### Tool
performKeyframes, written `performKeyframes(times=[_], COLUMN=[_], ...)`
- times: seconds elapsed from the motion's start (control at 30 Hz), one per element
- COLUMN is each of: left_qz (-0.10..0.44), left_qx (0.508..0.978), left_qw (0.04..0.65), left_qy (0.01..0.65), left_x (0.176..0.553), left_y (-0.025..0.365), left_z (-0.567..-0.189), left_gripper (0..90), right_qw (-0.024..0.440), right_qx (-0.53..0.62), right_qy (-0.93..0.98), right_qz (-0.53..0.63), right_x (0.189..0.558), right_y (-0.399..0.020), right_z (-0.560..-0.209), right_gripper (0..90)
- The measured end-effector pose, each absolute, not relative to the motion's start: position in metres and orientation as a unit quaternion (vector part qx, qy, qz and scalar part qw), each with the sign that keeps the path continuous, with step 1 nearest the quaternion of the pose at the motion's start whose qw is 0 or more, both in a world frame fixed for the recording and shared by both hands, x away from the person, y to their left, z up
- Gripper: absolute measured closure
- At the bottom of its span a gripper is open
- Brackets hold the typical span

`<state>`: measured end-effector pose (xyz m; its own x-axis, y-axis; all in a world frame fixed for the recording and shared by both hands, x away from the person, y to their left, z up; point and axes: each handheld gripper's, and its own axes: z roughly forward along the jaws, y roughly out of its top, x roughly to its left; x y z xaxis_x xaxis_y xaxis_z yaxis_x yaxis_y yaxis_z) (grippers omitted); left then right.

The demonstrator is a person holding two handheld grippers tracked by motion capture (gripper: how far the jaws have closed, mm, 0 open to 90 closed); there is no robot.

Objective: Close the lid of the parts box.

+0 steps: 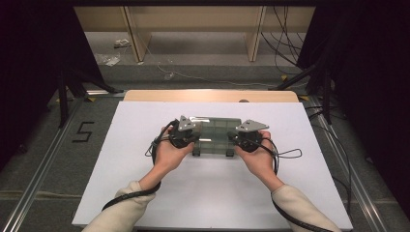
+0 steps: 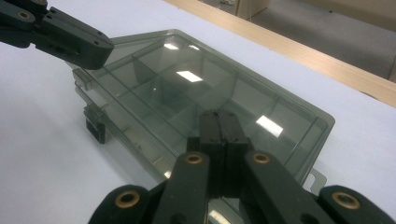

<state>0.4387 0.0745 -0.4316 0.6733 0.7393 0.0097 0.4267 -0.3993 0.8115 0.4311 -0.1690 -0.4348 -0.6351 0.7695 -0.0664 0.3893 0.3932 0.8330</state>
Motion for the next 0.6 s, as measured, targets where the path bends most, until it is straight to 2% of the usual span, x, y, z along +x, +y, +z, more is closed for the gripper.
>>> performKeyframes(times=[0.6], left_qz=[0.178], left_qx=[0.819], left_qw=[0.408], left_qy=[0.362], left_x=[0.4391], left_y=[0.0730], left_z=[-0.4375], left_gripper=[89.7], right_qw=[0.222], right_qx=[0.363], right_qy=[0.809], right_qz=[0.405], right_x=[0.4324], right_y=[-0.1678], right_z=[-0.4413], right_gripper=[90.0])
